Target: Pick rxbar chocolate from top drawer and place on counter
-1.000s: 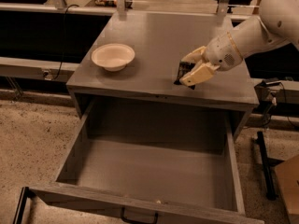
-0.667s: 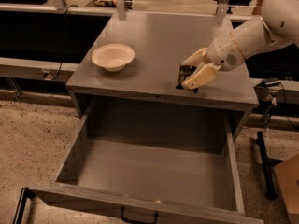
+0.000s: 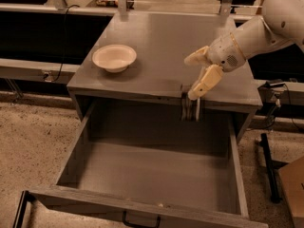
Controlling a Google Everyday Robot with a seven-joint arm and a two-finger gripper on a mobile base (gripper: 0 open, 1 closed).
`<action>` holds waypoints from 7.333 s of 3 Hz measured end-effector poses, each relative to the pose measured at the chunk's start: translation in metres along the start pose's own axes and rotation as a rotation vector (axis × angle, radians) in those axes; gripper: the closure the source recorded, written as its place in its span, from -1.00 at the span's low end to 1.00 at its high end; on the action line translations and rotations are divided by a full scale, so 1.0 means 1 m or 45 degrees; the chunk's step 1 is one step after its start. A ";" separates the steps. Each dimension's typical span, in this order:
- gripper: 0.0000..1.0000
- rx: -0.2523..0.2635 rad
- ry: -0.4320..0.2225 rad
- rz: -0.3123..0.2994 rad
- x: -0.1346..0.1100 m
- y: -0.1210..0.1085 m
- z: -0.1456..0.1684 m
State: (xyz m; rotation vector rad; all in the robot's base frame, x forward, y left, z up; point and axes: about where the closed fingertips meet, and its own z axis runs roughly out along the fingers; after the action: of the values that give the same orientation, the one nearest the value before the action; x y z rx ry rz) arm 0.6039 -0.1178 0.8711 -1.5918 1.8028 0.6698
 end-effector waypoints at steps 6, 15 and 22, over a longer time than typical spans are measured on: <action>-1.00 -0.079 0.279 -0.137 0.028 0.067 -0.006; -1.00 -0.237 0.911 -0.961 0.184 0.196 0.114; -0.15 -0.468 0.899 -0.914 0.255 0.202 0.136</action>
Offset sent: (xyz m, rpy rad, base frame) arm -0.0151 -0.0460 0.0408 0.0262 -0.1325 -0.0910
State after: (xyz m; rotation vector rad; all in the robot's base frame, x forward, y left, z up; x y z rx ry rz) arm 0.4038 -0.1598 0.5839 -2.7716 1.3751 0.0832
